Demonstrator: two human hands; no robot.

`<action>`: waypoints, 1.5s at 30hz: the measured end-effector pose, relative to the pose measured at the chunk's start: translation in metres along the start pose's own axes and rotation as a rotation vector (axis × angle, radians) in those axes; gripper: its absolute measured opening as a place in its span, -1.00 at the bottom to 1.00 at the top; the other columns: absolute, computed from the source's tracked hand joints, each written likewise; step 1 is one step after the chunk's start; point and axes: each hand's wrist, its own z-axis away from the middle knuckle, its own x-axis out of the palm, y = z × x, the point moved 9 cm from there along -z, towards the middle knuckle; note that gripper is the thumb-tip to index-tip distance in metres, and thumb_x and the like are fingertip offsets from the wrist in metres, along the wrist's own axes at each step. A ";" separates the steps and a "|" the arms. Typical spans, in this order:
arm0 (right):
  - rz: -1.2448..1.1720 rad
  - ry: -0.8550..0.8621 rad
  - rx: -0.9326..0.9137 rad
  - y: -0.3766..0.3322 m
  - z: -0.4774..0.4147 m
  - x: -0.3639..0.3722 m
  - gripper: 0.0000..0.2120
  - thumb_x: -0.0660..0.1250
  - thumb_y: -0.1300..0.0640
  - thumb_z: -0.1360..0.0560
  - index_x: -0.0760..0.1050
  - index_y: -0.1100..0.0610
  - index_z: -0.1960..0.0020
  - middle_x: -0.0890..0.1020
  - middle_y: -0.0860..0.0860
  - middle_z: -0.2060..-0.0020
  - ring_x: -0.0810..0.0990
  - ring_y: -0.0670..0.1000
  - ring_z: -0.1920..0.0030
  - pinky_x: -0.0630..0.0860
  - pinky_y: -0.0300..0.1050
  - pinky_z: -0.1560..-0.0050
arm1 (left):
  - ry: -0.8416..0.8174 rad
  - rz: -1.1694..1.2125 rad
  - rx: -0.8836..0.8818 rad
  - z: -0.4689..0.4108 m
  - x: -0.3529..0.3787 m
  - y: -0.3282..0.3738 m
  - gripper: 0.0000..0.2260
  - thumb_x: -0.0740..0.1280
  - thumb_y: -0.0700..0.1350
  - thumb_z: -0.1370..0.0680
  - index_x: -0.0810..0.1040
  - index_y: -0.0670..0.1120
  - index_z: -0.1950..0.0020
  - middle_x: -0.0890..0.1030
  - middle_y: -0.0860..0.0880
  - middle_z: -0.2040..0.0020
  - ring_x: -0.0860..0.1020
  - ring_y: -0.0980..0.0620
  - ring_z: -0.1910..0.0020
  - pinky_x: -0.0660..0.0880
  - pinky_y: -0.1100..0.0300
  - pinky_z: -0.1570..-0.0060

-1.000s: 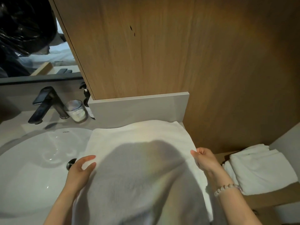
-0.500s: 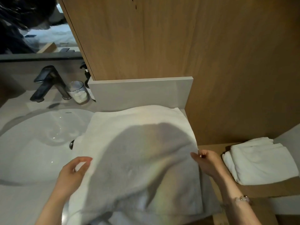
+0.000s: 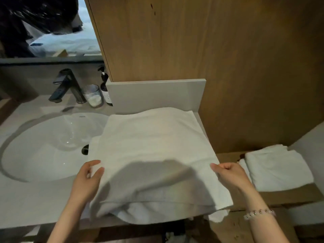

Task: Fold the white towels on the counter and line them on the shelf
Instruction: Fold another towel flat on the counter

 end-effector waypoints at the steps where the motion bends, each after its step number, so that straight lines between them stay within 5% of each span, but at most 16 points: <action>1: 0.009 -0.015 0.024 0.004 0.009 0.003 -0.44 0.39 -0.01 -0.46 0.26 0.05 0.63 0.35 -0.05 0.63 0.37 -0.05 0.51 0.41 -0.15 0.23 | -0.023 0.001 -0.018 0.007 -0.002 -0.007 -0.80 0.34 -0.12 -0.54 0.50 -0.03 -0.15 0.48 -0.18 -0.25 0.41 -0.18 -0.29 0.35 0.04 -0.13; 4: 0.098 0.024 0.068 0.012 0.031 0.007 -0.50 0.39 -0.01 -0.46 0.32 0.05 0.59 0.40 -0.06 0.65 0.45 -0.02 0.43 0.44 -0.13 0.15 | -0.092 0.085 -0.077 0.031 -0.007 -0.024 -0.78 0.36 0.03 -0.39 0.51 0.07 -0.01 0.57 -0.22 -0.01 0.56 -0.20 0.03 0.51 -0.07 -0.04; 6: 0.100 0.100 0.086 0.016 0.039 0.006 -0.52 0.36 0.05 -0.49 0.32 0.09 0.56 0.37 -0.09 0.70 0.44 -0.02 0.42 0.40 -0.14 0.16 | -0.113 0.122 -0.091 0.043 -0.006 -0.032 -0.84 0.37 -0.10 -0.49 0.52 -0.03 -0.05 0.56 -0.15 0.13 0.54 -0.10 0.18 0.51 0.05 0.14; 9: 0.086 0.188 0.094 0.023 0.050 0.006 -0.58 0.28 0.11 -0.53 0.32 0.10 0.49 0.40 -0.06 0.63 0.44 -0.01 0.40 0.34 -0.15 0.21 | -0.124 0.088 -0.091 0.056 -0.006 -0.041 -0.88 0.25 -0.17 -0.58 0.50 -0.07 -0.11 0.51 -0.09 0.10 0.51 -0.07 0.15 0.49 0.11 0.27; 12: 0.072 0.218 0.090 0.025 0.055 0.005 -0.70 0.23 0.10 -0.56 0.38 0.09 0.35 0.48 0.03 0.36 0.46 0.08 0.16 0.33 -0.10 0.08 | -0.092 0.116 -0.074 0.065 -0.014 -0.040 -0.92 0.26 -0.19 -0.58 0.53 -0.08 -0.02 0.51 -0.11 0.09 0.46 -0.04 0.25 0.43 0.18 0.37; 20: -0.045 0.195 0.094 0.029 0.063 -0.007 -0.81 0.11 0.15 -0.62 0.43 0.19 0.08 0.51 0.12 0.12 0.43 0.07 0.11 0.34 -0.08 0.01 | -0.076 0.102 -0.029 0.074 -0.022 -0.032 -0.88 0.28 -0.27 -0.55 0.54 -0.10 -0.02 0.52 -0.08 -0.04 0.44 0.01 -0.06 0.33 0.16 -0.07; 26: -0.113 0.183 0.127 0.036 0.069 -0.005 -0.72 0.16 0.15 -0.60 0.47 0.34 -0.13 0.58 0.26 -0.10 0.51 0.25 -0.14 0.42 0.04 -0.17 | -0.074 0.160 -0.058 0.081 -0.019 -0.040 -0.87 0.28 -0.18 -0.57 0.53 -0.08 -0.10 0.57 -0.09 -0.02 0.53 -0.08 -0.06 0.41 0.13 -0.03; 30: -0.178 0.125 0.104 0.044 0.073 -0.001 -0.69 0.29 0.11 -0.54 0.48 0.34 -0.14 0.55 0.15 0.21 0.51 0.10 0.19 0.46 -0.07 0.17 | -0.218 0.303 -0.144 0.098 -0.025 -0.051 -0.83 0.27 -0.18 -0.57 0.53 -0.10 -0.14 0.60 -0.07 0.03 0.59 0.04 0.08 0.57 0.27 0.13; 32: -0.202 0.106 0.105 0.050 0.075 0.002 -0.71 0.34 0.10 -0.51 0.49 0.24 -0.16 0.57 0.11 0.13 0.52 0.04 0.18 0.46 -0.14 0.27 | -0.305 0.375 -0.189 0.110 -0.027 -0.057 -0.82 0.28 -0.24 -0.55 0.54 -0.09 -0.13 0.63 -0.09 -0.03 0.61 0.03 0.00 0.57 0.29 0.02; 34: -0.217 0.109 0.113 0.053 0.076 0.003 -0.70 0.36 0.13 -0.50 0.48 0.22 -0.18 0.59 0.15 0.03 0.54 0.03 0.15 0.45 -0.15 0.31 | -0.352 0.377 -0.209 0.117 -0.030 -0.060 -0.79 0.27 -0.27 -0.54 0.54 -0.08 -0.13 0.67 -0.09 -0.02 0.63 0.01 -0.03 0.56 0.24 -0.05; 40: -0.169 0.128 0.095 0.050 0.073 0.003 -0.79 0.33 0.18 -0.52 0.50 0.25 -0.11 0.60 0.17 0.04 0.52 0.01 0.20 0.40 -0.18 0.35 | -0.281 0.480 -0.255 0.115 -0.032 -0.057 -0.83 0.23 -0.25 -0.57 0.57 -0.10 -0.07 0.70 -0.11 0.10 0.68 0.06 0.17 0.57 0.37 0.22; 45: -0.175 0.103 0.070 0.049 0.071 0.002 -0.84 0.31 0.20 -0.53 0.50 0.24 -0.08 0.59 0.16 0.09 0.52 0.01 0.20 0.39 -0.18 0.35 | -0.224 0.493 -0.306 0.108 -0.027 -0.063 -0.85 0.29 -0.25 -0.54 0.59 -0.13 -0.07 0.71 -0.08 0.14 0.67 0.08 0.21 0.57 0.38 0.25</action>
